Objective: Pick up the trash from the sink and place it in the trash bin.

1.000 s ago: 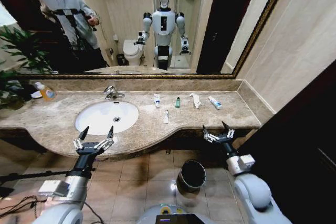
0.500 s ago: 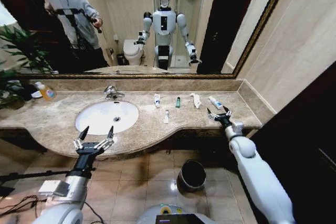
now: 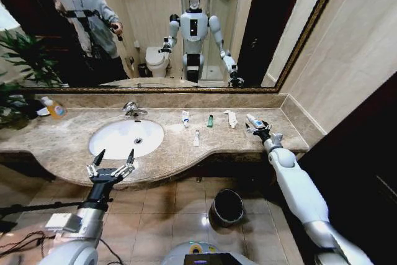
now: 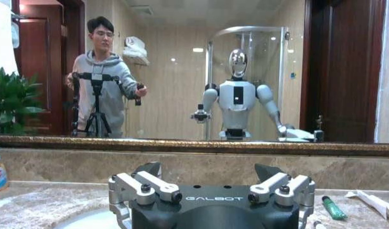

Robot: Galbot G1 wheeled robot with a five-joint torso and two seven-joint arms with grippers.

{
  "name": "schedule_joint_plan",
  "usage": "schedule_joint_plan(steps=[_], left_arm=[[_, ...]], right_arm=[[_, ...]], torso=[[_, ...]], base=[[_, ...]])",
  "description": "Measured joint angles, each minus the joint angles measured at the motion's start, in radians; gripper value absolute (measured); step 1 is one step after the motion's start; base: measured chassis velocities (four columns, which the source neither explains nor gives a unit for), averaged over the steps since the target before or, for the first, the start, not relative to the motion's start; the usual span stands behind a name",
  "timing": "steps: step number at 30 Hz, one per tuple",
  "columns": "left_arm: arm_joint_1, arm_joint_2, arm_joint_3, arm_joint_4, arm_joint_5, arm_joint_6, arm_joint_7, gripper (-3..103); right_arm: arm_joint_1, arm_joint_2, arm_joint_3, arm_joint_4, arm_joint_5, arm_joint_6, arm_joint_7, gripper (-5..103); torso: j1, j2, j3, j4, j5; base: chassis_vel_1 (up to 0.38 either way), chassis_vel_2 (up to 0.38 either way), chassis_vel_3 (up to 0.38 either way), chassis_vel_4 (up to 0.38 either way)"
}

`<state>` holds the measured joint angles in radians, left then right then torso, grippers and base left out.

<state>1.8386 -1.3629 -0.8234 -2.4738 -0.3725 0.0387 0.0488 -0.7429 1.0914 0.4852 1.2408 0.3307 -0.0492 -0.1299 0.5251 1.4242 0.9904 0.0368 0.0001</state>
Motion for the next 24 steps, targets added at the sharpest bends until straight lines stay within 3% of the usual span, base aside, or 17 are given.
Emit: schedule_joint_plan(steps=[11,17,19,21,23,24], left_arm=[[0.000,0.000,0.000,0.000,0.000,0.000,0.000,100],[0.000,0.000,0.000,0.000,0.000,0.000,0.000,100],[0.000,0.000,0.000,0.000,0.000,0.000,0.000,100],[0.000,0.000,0.000,0.000,0.000,0.000,0.000,100],[0.000,0.000,0.000,0.000,0.000,0.000,0.000,100],[0.000,0.000,0.000,0.000,0.000,0.000,0.000,100]], right_arm=[[0.024,-0.026,0.012,-0.099,-0.003,0.001,-0.017,103],[0.052,-0.012,-0.007,-0.122,-0.006,0.010,-0.047,85],[0.057,-0.009,-0.009,-0.126,-0.009,0.010,-0.048,85],[0.071,0.003,-0.012,-0.142,-0.022,0.010,-0.049,74],[0.075,0.006,-0.012,-0.146,-0.026,0.010,-0.050,74],[0.077,0.009,-0.011,-0.151,-0.031,0.010,-0.050,65]], torso=[[0.000,0.000,0.000,-0.0003,0.0000],[0.000,0.000,0.000,0.0000,-0.0002],[0.000,0.000,0.000,0.0000,-0.0001],[0.000,0.000,0.000,0.0000,-0.0001],[0.000,0.000,0.000,0.0000,-0.0001],[0.000,0.000,0.000,0.0000,-0.0001]], base=[[0.000,0.000,0.000,0.000],[0.000,0.000,0.000,0.000],[0.000,0.000,0.000,0.000],[0.000,0.000,0.000,0.000],[0.000,0.000,0.000,0.000],[0.000,0.000,0.000,0.000]])
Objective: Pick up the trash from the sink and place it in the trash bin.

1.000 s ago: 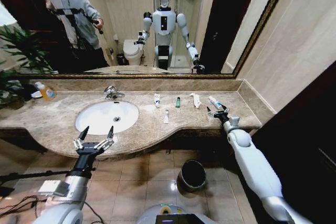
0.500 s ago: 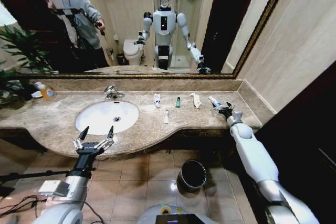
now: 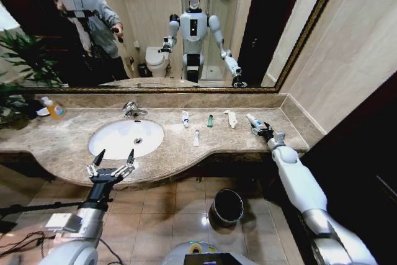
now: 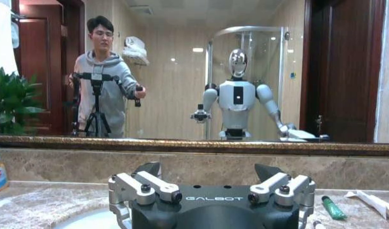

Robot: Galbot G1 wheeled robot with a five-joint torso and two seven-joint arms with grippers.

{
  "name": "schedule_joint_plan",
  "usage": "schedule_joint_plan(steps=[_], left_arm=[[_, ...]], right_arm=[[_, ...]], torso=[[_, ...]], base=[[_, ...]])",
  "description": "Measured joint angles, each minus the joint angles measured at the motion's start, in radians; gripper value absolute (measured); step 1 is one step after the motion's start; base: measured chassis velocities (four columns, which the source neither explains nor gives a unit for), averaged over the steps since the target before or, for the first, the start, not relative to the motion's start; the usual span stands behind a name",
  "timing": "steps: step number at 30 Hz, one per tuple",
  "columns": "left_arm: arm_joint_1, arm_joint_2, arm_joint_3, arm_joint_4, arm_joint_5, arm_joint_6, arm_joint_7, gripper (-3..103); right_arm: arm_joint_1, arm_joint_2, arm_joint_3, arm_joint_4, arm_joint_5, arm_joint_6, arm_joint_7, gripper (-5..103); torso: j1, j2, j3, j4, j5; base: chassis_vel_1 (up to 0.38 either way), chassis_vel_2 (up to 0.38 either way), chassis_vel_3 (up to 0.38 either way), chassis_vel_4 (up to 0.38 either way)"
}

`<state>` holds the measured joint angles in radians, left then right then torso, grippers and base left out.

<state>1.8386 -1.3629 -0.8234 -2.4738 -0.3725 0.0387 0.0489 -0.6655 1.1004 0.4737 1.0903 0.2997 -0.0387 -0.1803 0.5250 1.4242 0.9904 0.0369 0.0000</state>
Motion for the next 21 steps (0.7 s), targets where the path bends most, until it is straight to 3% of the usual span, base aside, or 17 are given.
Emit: schedule_joint_plan(steps=[2,11,15,16,21], left_arm=[[0.000,0.000,0.000,0.000,0.000,0.000,0.000,100],[0.000,0.000,0.000,0.000,0.000,0.000,0.000,100],[0.000,0.000,0.000,0.000,0.000,0.000,0.000,100],[0.000,0.000,0.000,0.000,0.000,0.000,0.000,100],[0.000,0.000,0.000,0.000,0.000,0.000,0.000,100]], right_arm=[[0.000,0.001,0.000,-0.001,-0.001,0.000,0.000,65],[-0.015,-0.003,0.006,0.016,0.002,-0.001,0.003,37],[-0.020,-0.002,0.008,0.022,0.002,-0.001,0.005,33],[-0.026,-0.001,0.009,0.031,0.001,-0.003,0.007,27],[-0.070,-0.002,0.028,0.102,0.010,-0.012,0.026,27]], torso=[[0.000,0.000,0.000,0.0000,0.0000],[0.000,0.000,0.000,-0.0001,0.0000],[0.000,0.000,0.000,-0.0001,0.0000],[0.000,0.000,0.000,-0.0001,0.0000],[0.000,0.000,0.000,0.0000,0.0001]], base=[[0.000,0.000,0.000,0.000],[0.000,0.000,0.000,0.000],[0.000,0.000,0.000,0.000],[0.000,0.000,0.000,0.000],[0.000,0.000,0.000,0.000]])
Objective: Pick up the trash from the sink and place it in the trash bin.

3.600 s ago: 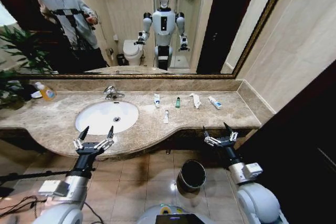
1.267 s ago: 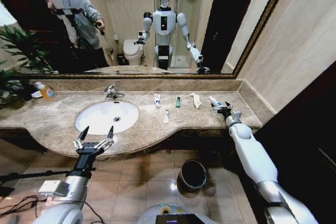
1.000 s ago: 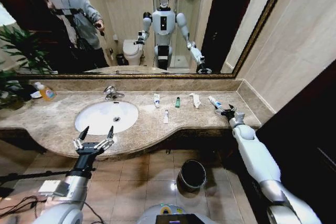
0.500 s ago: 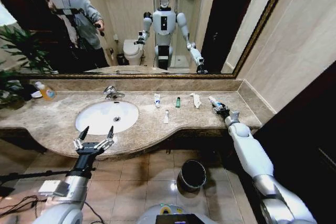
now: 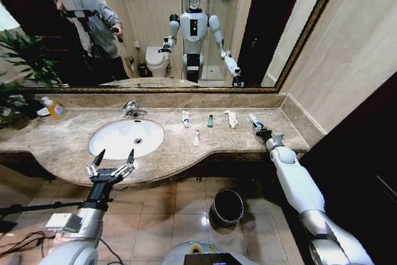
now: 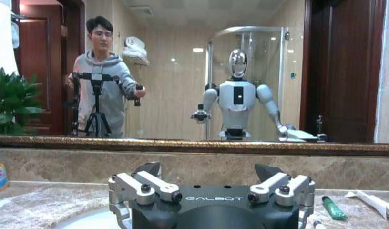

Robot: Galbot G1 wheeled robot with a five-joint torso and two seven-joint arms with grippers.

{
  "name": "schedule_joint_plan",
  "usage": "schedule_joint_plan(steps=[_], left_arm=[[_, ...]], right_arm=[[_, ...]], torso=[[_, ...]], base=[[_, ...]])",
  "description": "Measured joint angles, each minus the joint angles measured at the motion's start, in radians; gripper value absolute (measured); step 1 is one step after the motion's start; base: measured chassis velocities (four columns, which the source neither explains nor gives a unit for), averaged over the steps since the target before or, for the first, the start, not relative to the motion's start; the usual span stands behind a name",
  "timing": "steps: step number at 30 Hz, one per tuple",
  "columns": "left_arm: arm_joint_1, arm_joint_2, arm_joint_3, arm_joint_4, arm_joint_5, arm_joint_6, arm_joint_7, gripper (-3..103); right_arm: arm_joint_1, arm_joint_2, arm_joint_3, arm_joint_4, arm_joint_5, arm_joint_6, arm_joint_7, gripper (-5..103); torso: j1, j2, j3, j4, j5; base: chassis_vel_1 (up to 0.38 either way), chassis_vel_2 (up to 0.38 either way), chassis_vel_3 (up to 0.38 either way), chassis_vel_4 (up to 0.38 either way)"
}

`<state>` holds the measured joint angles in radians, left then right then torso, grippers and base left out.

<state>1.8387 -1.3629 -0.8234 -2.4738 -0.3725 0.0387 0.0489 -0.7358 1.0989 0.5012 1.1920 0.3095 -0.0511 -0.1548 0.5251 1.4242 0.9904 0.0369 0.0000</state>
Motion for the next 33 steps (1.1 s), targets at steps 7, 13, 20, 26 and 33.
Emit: schedule_joint_plan(steps=[7,13,20,26,33], left_arm=[[0.000,0.000,0.000,0.000,0.000,0.000,0.000,100],[0.000,0.000,0.000,0.000,0.000,0.000,0.000,100],[0.000,0.000,0.000,0.000,0.000,0.000,0.000,100],[0.000,0.000,0.000,0.000,0.000,0.000,0.000,100],[0.000,0.000,0.000,0.000,0.000,0.000,0.000,100]], right_arm=[[-0.163,-0.017,0.057,0.179,0.024,0.016,0.061,27],[-0.334,-0.016,0.132,0.389,0.068,0.018,0.097,27],[-0.586,0.075,0.241,0.665,0.087,0.038,0.107,27],[-0.786,0.194,0.243,0.825,0.052,0.108,0.108,27],[-1.022,0.323,0.236,0.845,-0.043,0.240,0.100,27]], torso=[[0.000,0.000,0.000,0.0000,0.0000],[0.000,0.000,0.000,-0.0002,-0.0003],[0.000,0.000,0.000,-0.0006,-0.0004],[0.000,0.000,0.000,0.0000,-0.0005],[0.000,0.000,0.000,-0.0003,-0.0002]], base=[[0.000,0.000,0.000,0.000],[0.000,0.000,0.000,0.000],[0.000,0.000,0.000,0.000],[0.000,0.000,0.000,0.000],[0.000,0.000,0.000,0.000]])
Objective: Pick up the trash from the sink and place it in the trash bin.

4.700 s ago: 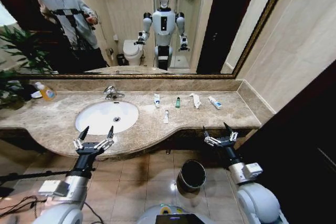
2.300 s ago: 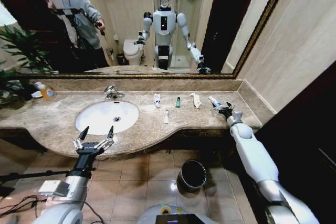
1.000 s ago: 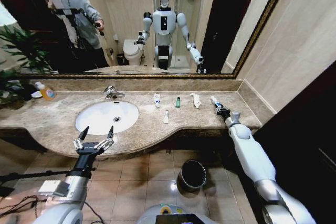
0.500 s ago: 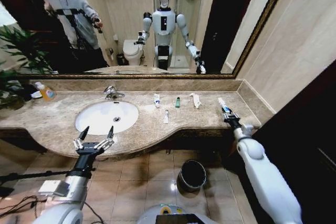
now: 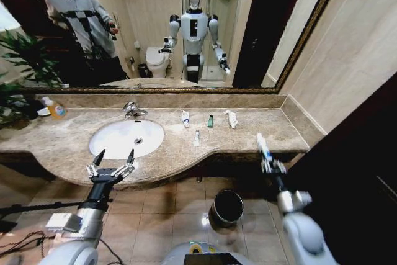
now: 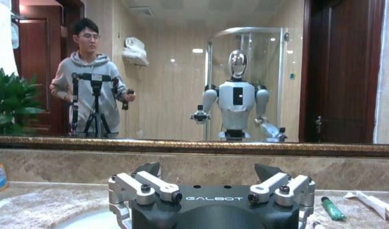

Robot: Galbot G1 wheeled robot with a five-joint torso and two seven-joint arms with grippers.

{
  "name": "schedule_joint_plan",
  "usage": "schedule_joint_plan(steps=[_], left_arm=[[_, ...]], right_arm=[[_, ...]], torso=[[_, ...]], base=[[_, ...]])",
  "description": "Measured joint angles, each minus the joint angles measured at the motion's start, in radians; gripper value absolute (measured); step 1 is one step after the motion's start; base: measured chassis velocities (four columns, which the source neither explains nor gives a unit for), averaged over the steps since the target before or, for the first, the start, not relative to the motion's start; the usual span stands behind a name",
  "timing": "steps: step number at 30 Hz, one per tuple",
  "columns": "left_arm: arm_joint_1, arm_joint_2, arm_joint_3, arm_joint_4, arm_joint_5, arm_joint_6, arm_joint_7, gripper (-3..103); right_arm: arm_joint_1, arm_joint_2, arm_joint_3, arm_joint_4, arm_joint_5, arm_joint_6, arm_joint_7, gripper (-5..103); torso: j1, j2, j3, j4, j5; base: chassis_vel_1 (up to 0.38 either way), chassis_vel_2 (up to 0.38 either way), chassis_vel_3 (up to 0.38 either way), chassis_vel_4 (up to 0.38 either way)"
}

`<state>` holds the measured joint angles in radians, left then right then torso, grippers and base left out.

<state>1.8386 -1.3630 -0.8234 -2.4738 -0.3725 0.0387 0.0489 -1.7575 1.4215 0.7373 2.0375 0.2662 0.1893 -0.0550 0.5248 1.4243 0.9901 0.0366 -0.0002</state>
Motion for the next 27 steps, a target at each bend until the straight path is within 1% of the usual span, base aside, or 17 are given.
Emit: schedule_joint_plan(steps=[2,3,5,7,10,12,15,16,17,20,21,24,25,27], left_arm=[[0.000,0.000,0.000,0.000,0.000,0.000,0.000,100],[0.000,0.000,0.000,0.000,0.000,0.000,0.000,100],[0.000,0.000,0.000,0.000,0.000,0.000,0.000,100],[0.000,0.000,0.000,0.000,0.000,0.000,0.000,100],[0.000,0.000,0.000,0.000,0.000,0.000,0.000,100],[0.000,0.000,0.000,0.000,0.000,0.000,0.000,100],[0.000,0.000,0.000,0.000,0.000,0.000,0.000,100],[0.000,0.000,0.000,0.000,0.000,0.000,0.000,100],[0.000,0.000,0.000,0.000,0.000,0.000,0.000,100],[0.000,0.000,0.000,0.000,0.000,0.000,0.000,100],[0.000,0.000,0.000,0.000,0.000,0.000,0.000,100],[0.000,0.000,0.000,0.000,0.000,0.000,0.000,100],[0.000,0.000,0.000,0.000,0.000,0.000,0.000,100],[0.000,0.000,0.000,0.000,0.000,0.000,0.000,100]], right_arm=[[-0.048,0.038,-0.014,-0.034,-0.043,0.041,-0.003,27],[-0.048,0.038,-0.014,-0.034,-0.043,0.041,-0.003,27],[-0.062,0.060,-0.024,-0.086,-0.094,0.082,-0.010,27],[-0.063,0.063,-0.028,-0.110,-0.109,0.094,-0.012,27],[-0.026,0.068,-0.038,-0.263,-0.169,0.125,-0.017,27],[-0.015,0.066,-0.040,-0.298,-0.173,0.125,-0.019,27],[0.031,0.055,-0.062,-0.405,-0.134,0.081,-0.054,27],[0.031,0.055,-0.062,-0.405,-0.134,0.081,-0.054,27],[0.060,0.053,-0.067,-0.456,-0.134,0.072,-0.072,27],[0.149,0.053,-0.079,-0.606,-0.177,0.067,-0.105,27],[0.149,0.053,-0.079,-0.606,-0.177,0.067,-0.105,27],[0.233,0.049,-0.098,-0.732,-0.210,0.045,-0.143,27],[0.233,0.049,-0.098,-0.732,-0.210,0.045,-0.143,27],[0.278,0.050,-0.103,-0.801,-0.239,0.042,-0.149,27]], torso=[[0.000,0.000,0.000,0.0000,0.0000],[0.000,0.000,0.000,0.0000,0.0000],[0.000,0.000,0.000,0.0001,0.0000],[0.000,0.000,0.000,0.0001,0.0001],[0.000,0.000,0.000,0.0002,0.0002],[0.000,0.000,0.000,0.0002,0.0003],[0.000,0.000,0.000,0.0001,0.0002],[0.000,0.000,0.000,0.0001,0.0002],[0.000,0.000,0.000,0.0001,0.0001],[0.000,0.000,0.000,0.0003,0.0004],[0.000,0.000,0.000,0.0003,0.0004],[0.000,0.000,0.000,0.0002,0.0002],[0.000,0.000,0.000,0.0002,0.0002],[0.000,0.000,0.000,0.0002,0.0001]], base=[[0.000,0.000,0.000,0.000],[0.000,0.000,0.000,0.000],[0.000,0.000,0.000,0.000],[0.000,0.000,0.000,0.000],[0.000,0.000,0.000,0.000],[0.000,0.000,0.000,0.000],[0.000,0.000,0.000,0.000],[0.000,0.000,0.000,0.000],[0.000,0.000,0.000,0.000],[0.000,0.000,0.000,0.000],[0.000,0.000,0.000,0.000],[0.000,0.000,0.000,0.000],[0.000,0.000,0.000,0.000],[0.000,0.000,0.000,0.000]])
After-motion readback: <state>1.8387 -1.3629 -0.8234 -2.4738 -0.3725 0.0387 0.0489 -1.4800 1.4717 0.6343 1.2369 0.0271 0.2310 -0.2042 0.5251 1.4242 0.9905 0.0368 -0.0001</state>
